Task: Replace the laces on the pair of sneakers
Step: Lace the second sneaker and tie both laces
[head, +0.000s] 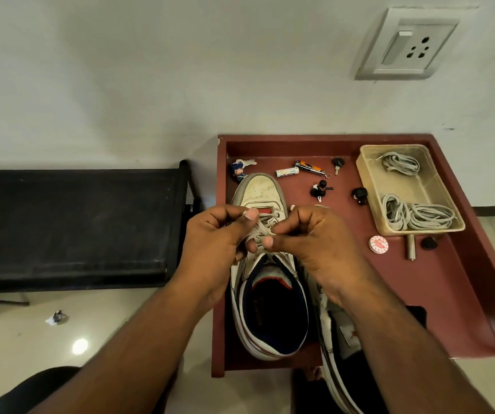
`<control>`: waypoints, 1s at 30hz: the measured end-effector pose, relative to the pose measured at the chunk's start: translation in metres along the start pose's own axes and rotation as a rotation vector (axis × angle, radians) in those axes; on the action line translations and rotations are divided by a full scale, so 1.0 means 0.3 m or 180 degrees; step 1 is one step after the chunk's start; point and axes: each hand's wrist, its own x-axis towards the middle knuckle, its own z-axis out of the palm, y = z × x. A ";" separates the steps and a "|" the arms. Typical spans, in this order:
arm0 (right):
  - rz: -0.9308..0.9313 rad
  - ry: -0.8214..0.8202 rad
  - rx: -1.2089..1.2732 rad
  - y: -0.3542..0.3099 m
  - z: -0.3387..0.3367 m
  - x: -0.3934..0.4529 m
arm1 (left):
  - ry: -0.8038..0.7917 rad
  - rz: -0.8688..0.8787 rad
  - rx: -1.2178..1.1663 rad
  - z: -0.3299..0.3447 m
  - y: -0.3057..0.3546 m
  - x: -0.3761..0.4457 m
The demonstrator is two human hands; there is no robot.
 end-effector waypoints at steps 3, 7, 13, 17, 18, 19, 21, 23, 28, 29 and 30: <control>-0.1376 0.0074 -0.1678 0.016 0.005 -0.001 | 0.0159 -0.0575 -0.0507 0.016 0.005 -0.001; -0.2579 -0.0122 -0.2921 0.032 0.010 0.006 | 0.0133 -0.0727 -0.0618 0.014 0.014 -0.002; -0.0514 -0.0746 -0.0878 -0.028 -0.068 0.003 | -0.0745 0.0382 -0.0237 -0.002 0.029 -0.018; 0.0286 -0.1188 0.1033 -0.005 -0.070 0.000 | -0.1051 0.1223 0.0792 -0.027 0.008 -0.010; 0.0364 -0.1127 0.1155 0.000 -0.063 0.001 | -0.1094 0.1424 0.1123 -0.032 0.001 -0.007; 0.0436 -0.1022 0.1233 0.001 -0.059 0.002 | -0.1114 0.1594 0.1426 -0.040 -0.004 0.001; 0.0518 -0.0777 0.1306 -0.004 -0.058 0.003 | -0.1088 0.1744 0.1944 -0.052 0.000 0.011; 0.0522 -0.0633 0.1209 -0.013 -0.059 0.006 | -0.1153 0.1750 0.2133 -0.062 0.005 0.023; 0.0713 -0.0010 0.0374 -0.006 -0.078 0.012 | -0.1446 0.0928 0.2485 -0.129 0.045 0.053; 0.0706 0.0184 0.0114 -0.005 -0.090 0.011 | -0.1599 0.0615 0.2670 -0.154 0.058 0.058; 0.0666 0.0292 -0.0097 -0.003 -0.101 0.010 | -0.1767 0.0367 0.2818 -0.175 0.068 0.063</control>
